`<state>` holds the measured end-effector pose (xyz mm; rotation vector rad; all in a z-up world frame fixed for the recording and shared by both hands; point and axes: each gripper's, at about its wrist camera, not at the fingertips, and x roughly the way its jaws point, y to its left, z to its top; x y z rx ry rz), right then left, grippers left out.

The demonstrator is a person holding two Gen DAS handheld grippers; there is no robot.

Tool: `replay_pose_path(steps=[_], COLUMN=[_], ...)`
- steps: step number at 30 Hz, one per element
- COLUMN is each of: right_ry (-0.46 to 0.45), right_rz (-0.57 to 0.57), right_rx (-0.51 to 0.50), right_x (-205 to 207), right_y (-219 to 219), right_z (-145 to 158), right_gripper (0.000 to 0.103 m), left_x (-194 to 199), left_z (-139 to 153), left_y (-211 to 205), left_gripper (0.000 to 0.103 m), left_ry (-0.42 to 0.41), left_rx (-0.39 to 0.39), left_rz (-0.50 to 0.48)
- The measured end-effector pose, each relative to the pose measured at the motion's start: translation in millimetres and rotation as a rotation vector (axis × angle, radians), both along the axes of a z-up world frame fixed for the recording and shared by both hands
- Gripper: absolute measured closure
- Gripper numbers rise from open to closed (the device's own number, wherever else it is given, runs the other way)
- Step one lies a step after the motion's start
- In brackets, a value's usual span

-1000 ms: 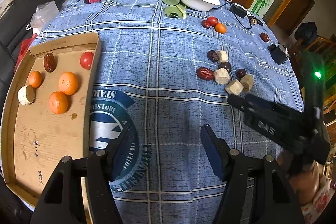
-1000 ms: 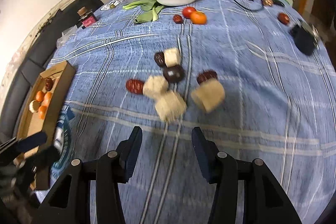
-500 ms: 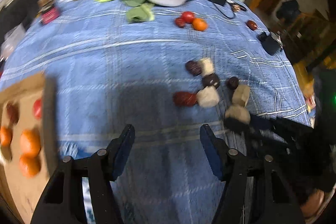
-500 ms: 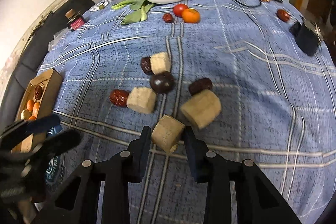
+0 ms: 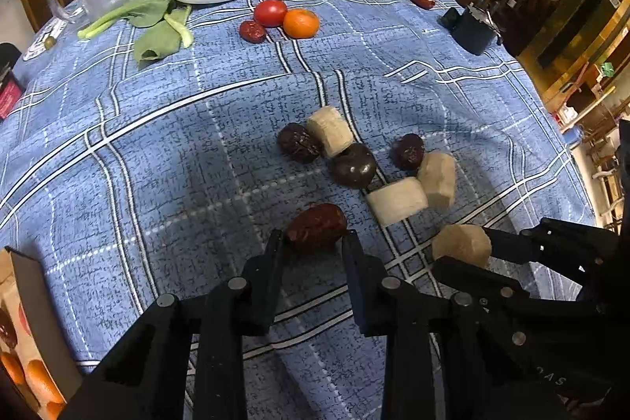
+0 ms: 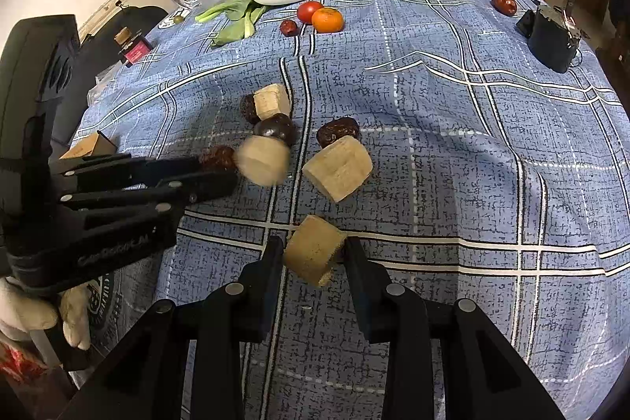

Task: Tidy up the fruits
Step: 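Grasp a red date with the left tool while the right tool grasps a yam chunk, then carry the date and yam chunk into the tray and open both tools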

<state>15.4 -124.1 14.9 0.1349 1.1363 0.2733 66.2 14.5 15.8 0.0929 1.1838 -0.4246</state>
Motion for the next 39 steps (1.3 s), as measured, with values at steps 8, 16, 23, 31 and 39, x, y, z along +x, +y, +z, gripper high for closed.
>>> replay_pose_path(steps=[8, 16, 23, 31, 39], right_ry=[-0.015, -0.008, -0.032, -0.060, -0.025], right_rz=[0.019, 0.024, 0.121, 0.362, 0.531], right_rx=[-0.026, 0.019, 0.086, 0.136, 0.085], right_x=[-1, -11, -16, -34, -57], right_y=[6, 12, 61, 179, 271], right_z=[0, 8, 31, 56, 41], right_gripper=[0.069, 0.069, 0.069, 0.068, 0.068], left_x=[-13, -51, -98, -160, -183], left_z=[8, 31, 60, 58, 33], left_y=[13, 45, 116, 238, 305], left_gripper=[0.075, 0.075, 0.075, 0.075, 0.075], left_ry=[-0.006, -0.042, -0.096, -0.073, -0.012], left_rx=[-0.066, -0.122, -0.110, -0.027, -0.009], left_rz=[0.062, 0.168, 0.360, 0.649, 0.764])
